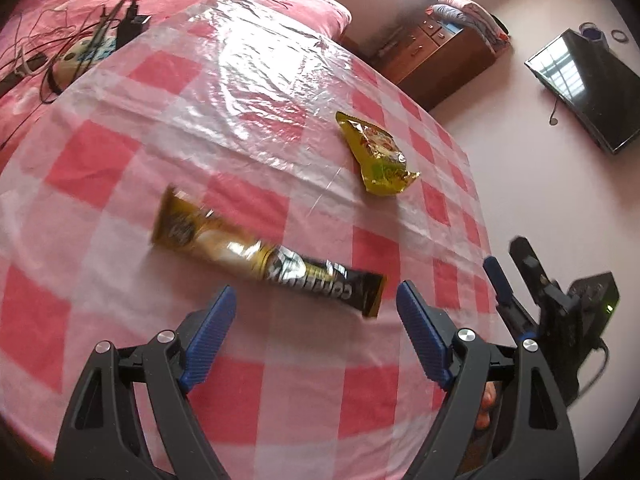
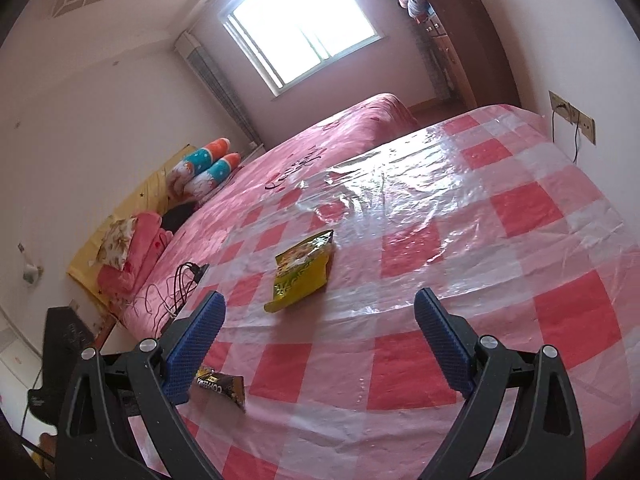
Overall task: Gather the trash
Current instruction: 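Move both grippers back toward the Coffeemix stick and yellow chip bag, then grasp the Coffeemix stick with the left gripper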
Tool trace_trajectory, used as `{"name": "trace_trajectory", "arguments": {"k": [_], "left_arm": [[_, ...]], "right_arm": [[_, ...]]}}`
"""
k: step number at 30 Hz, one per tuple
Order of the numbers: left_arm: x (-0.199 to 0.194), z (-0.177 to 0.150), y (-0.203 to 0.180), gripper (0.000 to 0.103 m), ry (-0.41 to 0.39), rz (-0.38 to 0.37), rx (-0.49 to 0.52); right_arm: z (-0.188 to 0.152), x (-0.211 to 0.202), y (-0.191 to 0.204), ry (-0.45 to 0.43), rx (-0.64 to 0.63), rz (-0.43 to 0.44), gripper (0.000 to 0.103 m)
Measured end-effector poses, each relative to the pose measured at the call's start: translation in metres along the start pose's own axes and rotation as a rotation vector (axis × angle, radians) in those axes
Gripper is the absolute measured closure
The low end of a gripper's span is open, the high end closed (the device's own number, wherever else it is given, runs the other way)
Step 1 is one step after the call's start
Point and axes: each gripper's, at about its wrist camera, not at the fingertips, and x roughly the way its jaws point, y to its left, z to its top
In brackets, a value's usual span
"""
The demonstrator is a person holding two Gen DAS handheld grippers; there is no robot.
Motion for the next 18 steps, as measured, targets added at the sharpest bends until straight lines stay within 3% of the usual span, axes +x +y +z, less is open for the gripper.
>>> {"name": "trace_trajectory", "arguments": {"k": [8,11,16,18], "left_arm": [[0.034,0.036,-0.018,0.021,-0.028,0.063,0.071],[0.044,0.046,-0.026,0.021,-0.047,0.117,0.131],[0.052,0.042,-0.04,0.021,-0.059,0.194,0.244],[0.056,0.039,-0.045,0.03,-0.071,0.242,0.286]], "right_arm": [[0.002,0.005,-0.004,0.015,0.018,0.018,0.009],[0.003,0.008,-0.005,0.024,0.024,0.028,0.009],[0.003,0.021,-0.006,0.056,0.042,0.043,0.009],[0.004,0.025,-0.004,0.067,0.046,0.047,0.009]]}}
